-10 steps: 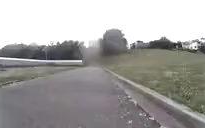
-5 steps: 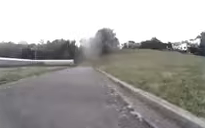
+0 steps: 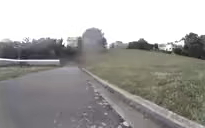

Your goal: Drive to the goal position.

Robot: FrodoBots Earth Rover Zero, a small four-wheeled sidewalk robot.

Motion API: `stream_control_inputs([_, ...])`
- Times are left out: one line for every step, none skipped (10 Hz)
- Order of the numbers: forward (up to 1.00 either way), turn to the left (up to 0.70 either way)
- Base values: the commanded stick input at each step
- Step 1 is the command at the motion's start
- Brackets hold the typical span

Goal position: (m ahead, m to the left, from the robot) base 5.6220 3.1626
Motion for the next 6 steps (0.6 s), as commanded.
stream_control_inputs([1.0, 0.0])
stream_control_inputs([1.0, 0.02])
stream_control_inputs([1.0, 0.03])
stream_control_inputs([1.0, 0.4])
stream_control_inputs([1.0, 0.4])
stream_control_inputs([1.0, 0.4])
